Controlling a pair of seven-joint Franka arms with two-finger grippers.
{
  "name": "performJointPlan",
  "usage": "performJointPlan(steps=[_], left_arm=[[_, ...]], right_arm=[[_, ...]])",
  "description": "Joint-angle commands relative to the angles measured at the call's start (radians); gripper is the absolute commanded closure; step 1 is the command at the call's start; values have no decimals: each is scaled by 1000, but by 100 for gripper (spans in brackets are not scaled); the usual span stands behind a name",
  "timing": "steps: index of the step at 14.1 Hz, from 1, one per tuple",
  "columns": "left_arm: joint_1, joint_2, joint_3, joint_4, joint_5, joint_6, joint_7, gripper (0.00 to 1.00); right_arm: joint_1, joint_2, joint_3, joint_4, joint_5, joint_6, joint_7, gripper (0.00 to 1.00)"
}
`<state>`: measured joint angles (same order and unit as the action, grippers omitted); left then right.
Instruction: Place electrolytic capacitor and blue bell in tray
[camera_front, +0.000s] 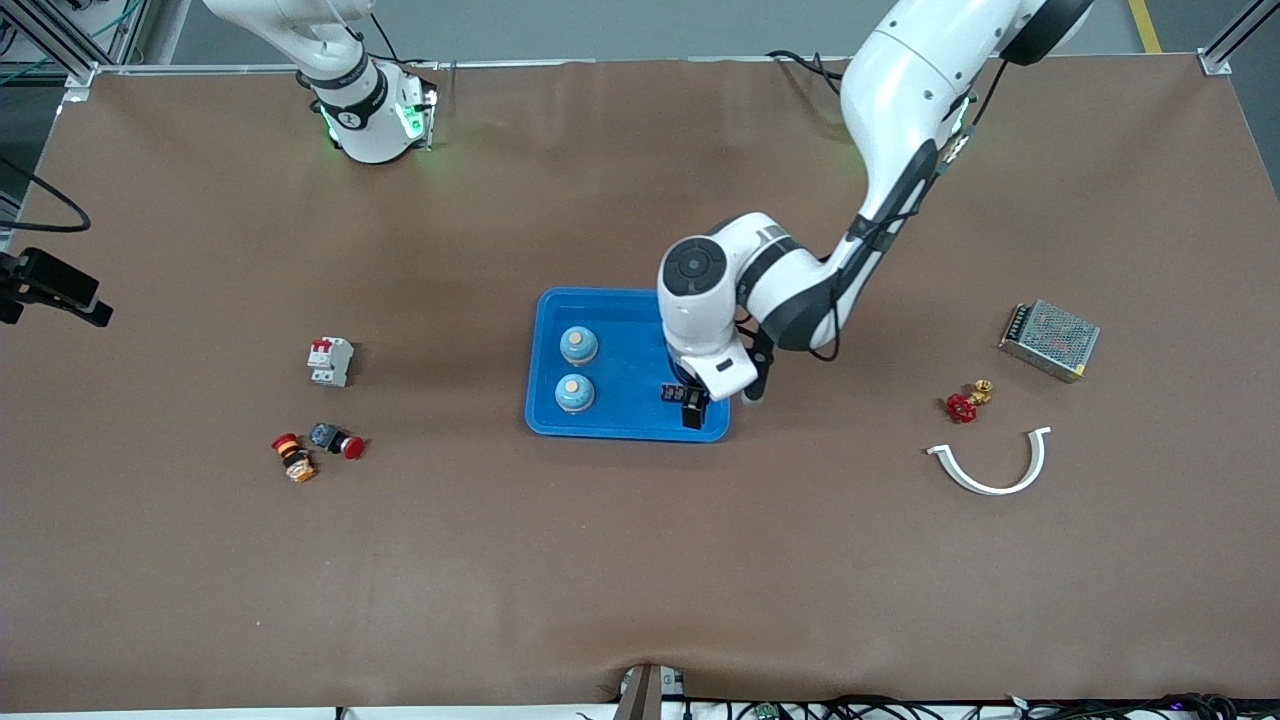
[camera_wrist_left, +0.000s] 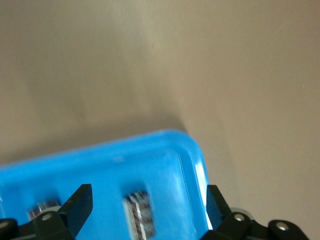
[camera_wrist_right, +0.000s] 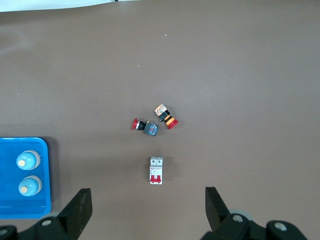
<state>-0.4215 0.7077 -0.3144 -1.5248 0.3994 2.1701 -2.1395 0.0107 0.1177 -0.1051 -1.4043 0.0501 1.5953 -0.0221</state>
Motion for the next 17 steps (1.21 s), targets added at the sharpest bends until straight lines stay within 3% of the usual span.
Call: performJointPlan(steps=[1,3,6,10,14,17], left_arm=[[98,-28,-55,-18,-21,-85,194,0],[137,-30,-57,-18,-22,-102,307,0],[220,-28,-61,-20,-25,-104,523,0],[321,-25,-92,-21,-62,-92,865,0],[360,-45,-98,-15,-56,-95,1108,0],[426,-83,-103,-12,-65,-93,1280,0]], right_arm=[[-29,13,2,34,-4,0,14,0],[-86,8,13,36,11,21,16,0],[-80,-4,15,25,13,21,17,0],[-78,-58,15,-94,10,58,13,0],[-46,-47,15,-96,-25,48,-5,0],[-57,-46,12,-97,-26,43,-128,0]])
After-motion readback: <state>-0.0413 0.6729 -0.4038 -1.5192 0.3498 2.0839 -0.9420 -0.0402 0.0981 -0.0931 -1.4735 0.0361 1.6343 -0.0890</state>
